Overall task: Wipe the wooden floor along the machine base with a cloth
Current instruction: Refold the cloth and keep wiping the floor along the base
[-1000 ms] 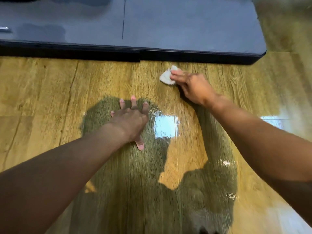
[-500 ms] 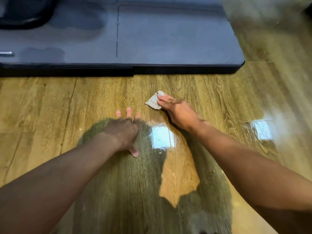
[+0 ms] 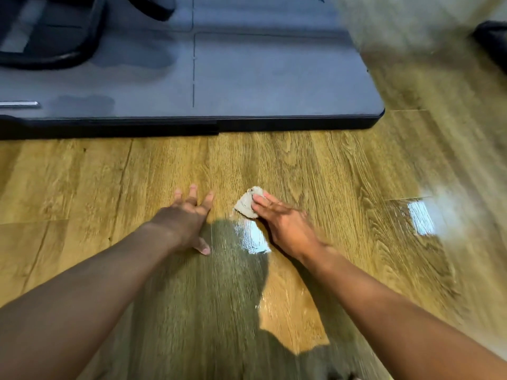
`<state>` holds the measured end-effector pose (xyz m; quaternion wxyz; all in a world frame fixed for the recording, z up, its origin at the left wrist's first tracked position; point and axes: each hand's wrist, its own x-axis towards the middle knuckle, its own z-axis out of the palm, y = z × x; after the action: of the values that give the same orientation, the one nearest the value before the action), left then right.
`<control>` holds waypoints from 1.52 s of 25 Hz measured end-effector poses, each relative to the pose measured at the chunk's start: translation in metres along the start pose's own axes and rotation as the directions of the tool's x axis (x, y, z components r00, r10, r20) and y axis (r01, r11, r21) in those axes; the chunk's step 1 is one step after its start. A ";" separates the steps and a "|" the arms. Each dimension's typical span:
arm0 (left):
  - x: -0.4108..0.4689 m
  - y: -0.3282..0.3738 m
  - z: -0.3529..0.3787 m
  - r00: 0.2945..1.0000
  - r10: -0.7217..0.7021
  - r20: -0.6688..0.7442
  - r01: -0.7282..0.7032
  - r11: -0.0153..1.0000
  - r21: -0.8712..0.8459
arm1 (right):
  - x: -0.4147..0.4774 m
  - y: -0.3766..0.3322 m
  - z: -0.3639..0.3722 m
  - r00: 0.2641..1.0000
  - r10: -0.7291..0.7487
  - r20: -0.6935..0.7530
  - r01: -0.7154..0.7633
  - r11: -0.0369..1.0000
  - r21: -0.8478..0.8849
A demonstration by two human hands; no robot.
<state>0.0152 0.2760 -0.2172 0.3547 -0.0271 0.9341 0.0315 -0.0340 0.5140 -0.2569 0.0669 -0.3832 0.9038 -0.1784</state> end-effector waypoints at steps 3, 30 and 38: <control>-0.008 -0.005 0.002 1.000 0.002 0.018 -0.002 1.000 0.005 | -0.054 -0.020 0.018 0.985 -0.170 -0.004 0.170 0.985 -0.035; -0.029 -0.035 0.013 0.994 -0.107 -0.003 0.107 0.991 0.077 | -0.084 -0.059 0.014 0.847 -0.511 0.149 0.507 0.859 0.068; -0.027 -0.044 0.018 0.993 -0.113 0.018 0.113 0.993 0.023 | -0.088 -0.091 0.032 0.898 -0.419 0.133 0.421 0.907 0.008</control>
<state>0.0507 0.2342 -0.2141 0.3651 -0.0755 0.9279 0.0012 0.0967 0.5101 -0.2544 0.0824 -0.5805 0.7954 -0.1537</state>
